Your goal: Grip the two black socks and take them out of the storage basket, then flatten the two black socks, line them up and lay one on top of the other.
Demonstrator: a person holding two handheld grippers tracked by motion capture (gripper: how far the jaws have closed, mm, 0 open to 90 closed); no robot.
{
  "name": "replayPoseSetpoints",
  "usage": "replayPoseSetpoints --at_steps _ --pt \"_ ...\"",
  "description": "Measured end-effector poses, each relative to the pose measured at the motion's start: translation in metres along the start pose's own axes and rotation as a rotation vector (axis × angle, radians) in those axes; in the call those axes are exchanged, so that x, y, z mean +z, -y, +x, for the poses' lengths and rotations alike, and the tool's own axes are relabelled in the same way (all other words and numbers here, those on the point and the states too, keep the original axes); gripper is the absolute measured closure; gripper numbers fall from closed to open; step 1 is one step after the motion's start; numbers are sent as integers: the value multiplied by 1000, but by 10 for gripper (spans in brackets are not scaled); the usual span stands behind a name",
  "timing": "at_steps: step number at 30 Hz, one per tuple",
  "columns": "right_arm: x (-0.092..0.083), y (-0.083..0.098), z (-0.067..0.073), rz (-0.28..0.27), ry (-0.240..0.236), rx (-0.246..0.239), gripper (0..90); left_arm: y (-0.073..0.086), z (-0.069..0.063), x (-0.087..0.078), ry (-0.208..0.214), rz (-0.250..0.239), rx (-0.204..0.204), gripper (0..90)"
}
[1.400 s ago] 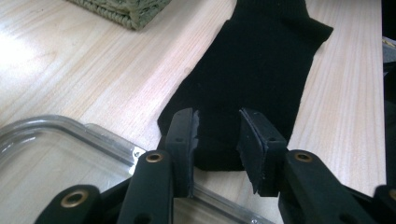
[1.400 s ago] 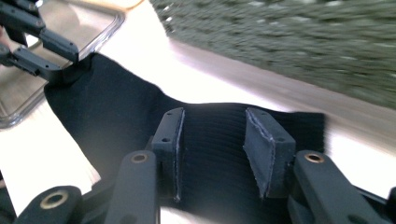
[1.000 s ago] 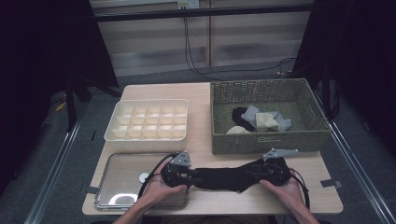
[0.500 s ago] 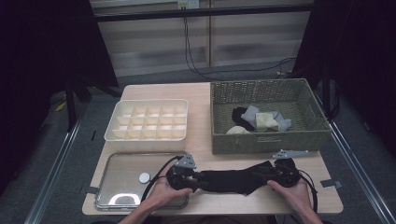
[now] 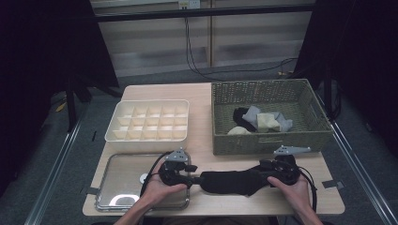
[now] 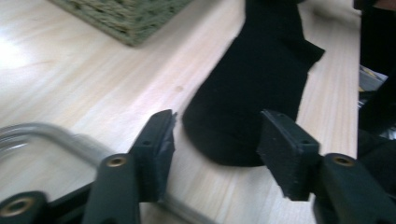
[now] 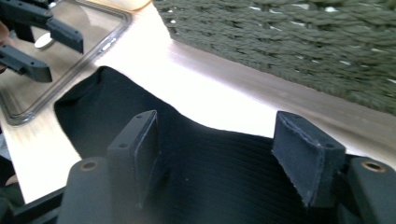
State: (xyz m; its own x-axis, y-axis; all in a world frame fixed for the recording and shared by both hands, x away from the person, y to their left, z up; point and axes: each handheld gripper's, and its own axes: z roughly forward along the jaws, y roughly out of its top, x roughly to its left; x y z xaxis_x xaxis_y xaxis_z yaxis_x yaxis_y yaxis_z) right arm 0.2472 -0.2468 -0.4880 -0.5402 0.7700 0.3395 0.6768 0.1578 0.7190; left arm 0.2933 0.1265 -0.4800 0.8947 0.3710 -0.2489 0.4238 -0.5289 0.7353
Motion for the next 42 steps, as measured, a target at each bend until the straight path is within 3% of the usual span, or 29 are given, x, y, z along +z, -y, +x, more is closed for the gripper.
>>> replayPoseSetpoints --at_steps 4,10,14,19,25,29,35,38,42 --pt "-1 0 2 -16 -31 2 377 0 2 -7 -6 -1 9 414" --pt "-4 -3 3 -46 -5 17 345 2 6 -20 -25 -25 -21 376" --pt "-8 -7 7 -73 18 18 310 6 5 -27 -60 -49 -27 367" --pt "-10 -13 9 -83 18 17 316 9 4 -29 -51 -28 -21 342" --pt "-16 -22 14 -111 -24 4 415 20 9 -41 -70 -17 -44 315" --pt "-20 -27 19 -119 -39 2 409 20 8 -52 -77 -49 -49 303" --pt "-25 -38 27 -127 -58 -33 419 24 2 -60 -85 -49 -50 277" --pt "-26 -45 30 -131 -69 -33 420 26 3 -60 -76 -44 -65 264" --pt "-26 -57 33 -147 -83 -41 423 29 3 -63 -94 -48 -56 249"
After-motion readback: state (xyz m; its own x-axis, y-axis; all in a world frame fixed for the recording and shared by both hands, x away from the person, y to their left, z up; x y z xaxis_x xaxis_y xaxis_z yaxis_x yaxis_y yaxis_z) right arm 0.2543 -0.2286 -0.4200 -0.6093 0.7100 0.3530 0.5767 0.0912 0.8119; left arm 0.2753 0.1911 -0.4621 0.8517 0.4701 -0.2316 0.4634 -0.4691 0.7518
